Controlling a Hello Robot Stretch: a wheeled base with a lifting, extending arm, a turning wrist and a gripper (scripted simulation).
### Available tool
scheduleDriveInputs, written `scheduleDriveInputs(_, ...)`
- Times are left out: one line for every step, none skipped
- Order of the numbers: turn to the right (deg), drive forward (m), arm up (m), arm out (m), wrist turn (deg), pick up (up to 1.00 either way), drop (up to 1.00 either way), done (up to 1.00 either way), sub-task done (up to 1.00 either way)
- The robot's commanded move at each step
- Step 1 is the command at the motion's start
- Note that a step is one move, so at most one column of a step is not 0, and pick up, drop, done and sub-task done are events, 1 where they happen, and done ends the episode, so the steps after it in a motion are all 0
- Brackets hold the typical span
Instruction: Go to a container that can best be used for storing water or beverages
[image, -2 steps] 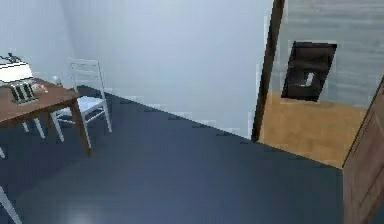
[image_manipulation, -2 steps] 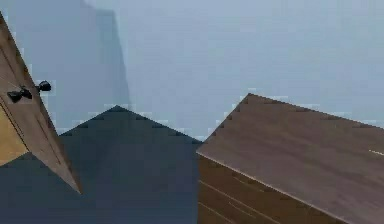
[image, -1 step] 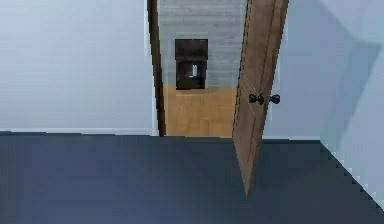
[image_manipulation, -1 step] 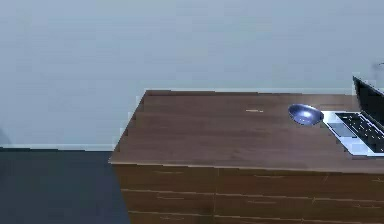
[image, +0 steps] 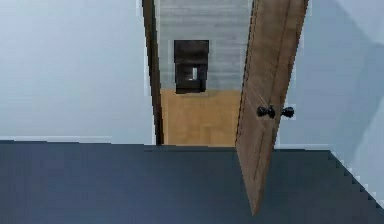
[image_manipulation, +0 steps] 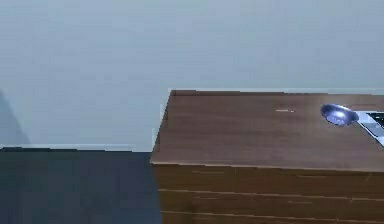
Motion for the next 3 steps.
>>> scheduleDriveInputs(0.0,1.0,0.0,0.0,0.0,0.0,0.0,0.0,0.0)
scheduleDriveInputs(0.0,1.0,0.0,0.0,0.0,0.0,0.0,0.0,0.0)
scheduleDriveInputs(-6.0,0.0,0.0,0.0,0.0,0.0,0.0,0.0,0.0)
